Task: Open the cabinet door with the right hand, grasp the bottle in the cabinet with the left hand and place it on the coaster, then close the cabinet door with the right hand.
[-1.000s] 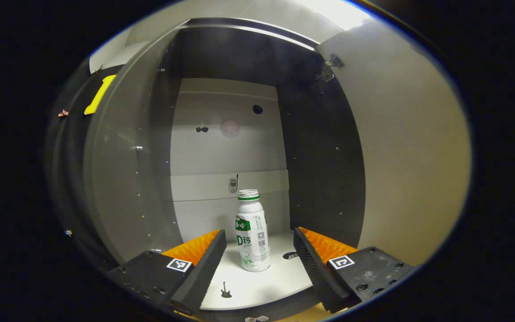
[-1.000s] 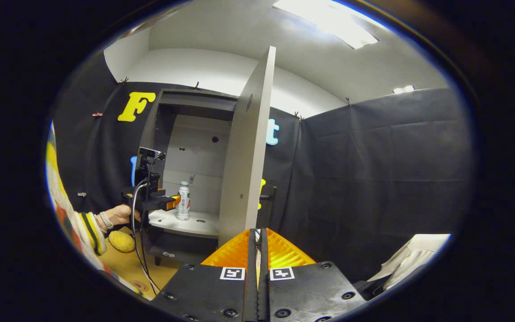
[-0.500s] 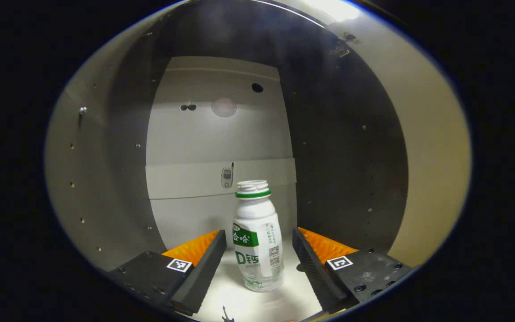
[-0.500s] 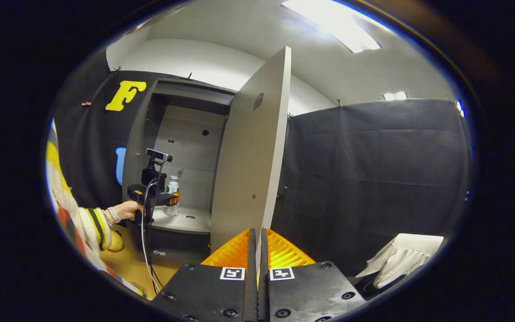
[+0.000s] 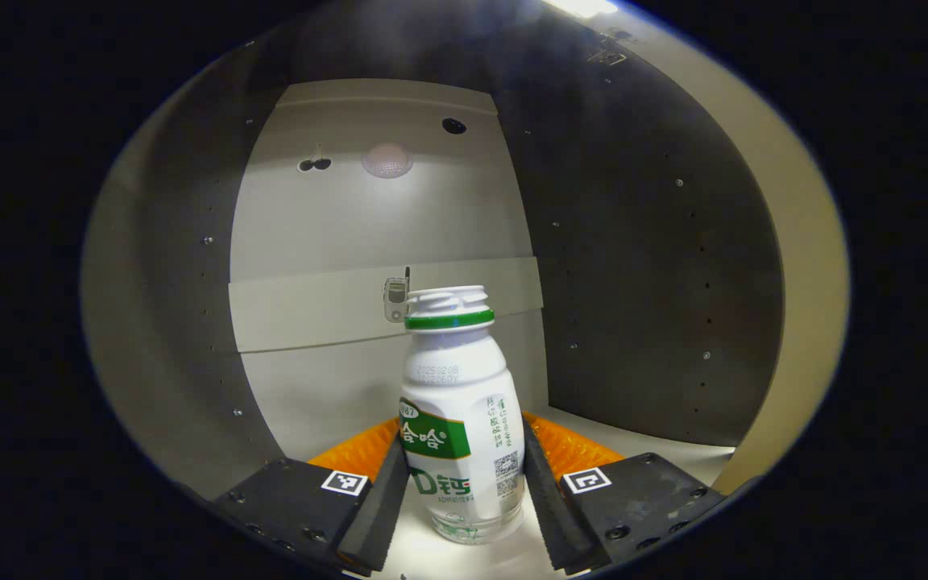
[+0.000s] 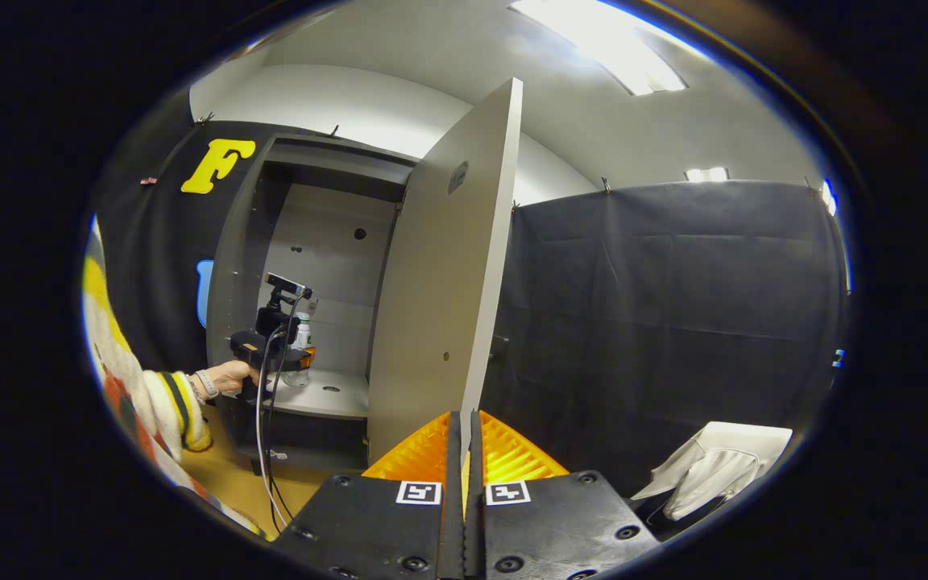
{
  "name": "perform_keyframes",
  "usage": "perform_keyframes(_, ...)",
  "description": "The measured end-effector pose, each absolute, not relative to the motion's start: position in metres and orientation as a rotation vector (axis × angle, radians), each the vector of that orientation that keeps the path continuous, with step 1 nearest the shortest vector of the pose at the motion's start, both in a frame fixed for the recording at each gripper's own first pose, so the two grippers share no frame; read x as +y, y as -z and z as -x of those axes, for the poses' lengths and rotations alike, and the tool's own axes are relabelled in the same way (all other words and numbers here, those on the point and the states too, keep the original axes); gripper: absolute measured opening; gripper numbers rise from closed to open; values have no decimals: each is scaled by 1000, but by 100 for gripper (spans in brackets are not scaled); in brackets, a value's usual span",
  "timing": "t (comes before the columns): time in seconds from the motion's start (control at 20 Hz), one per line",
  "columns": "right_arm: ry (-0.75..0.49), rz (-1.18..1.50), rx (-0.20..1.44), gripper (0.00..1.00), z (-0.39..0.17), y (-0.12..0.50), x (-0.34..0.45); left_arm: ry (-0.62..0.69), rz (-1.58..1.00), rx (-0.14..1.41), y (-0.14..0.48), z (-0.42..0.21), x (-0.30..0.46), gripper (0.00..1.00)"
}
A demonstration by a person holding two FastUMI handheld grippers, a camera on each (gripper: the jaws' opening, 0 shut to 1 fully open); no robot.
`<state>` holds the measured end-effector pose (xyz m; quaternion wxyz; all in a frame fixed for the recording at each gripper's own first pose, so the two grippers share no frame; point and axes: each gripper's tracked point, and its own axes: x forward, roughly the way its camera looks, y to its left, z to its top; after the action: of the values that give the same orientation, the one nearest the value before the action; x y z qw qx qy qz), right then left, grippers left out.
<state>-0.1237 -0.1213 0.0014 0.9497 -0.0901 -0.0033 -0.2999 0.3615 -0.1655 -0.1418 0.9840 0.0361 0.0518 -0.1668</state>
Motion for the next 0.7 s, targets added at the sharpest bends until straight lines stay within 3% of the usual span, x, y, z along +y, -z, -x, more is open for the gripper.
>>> perform_keyframes(0.3,569,207,0,5,110,1,-111,384,-27,128,130,-324,-159,73)
perform_keyframes(0.7,411,161,9,5,88,9,-60,411,-42,127,103,-238,-145,72)
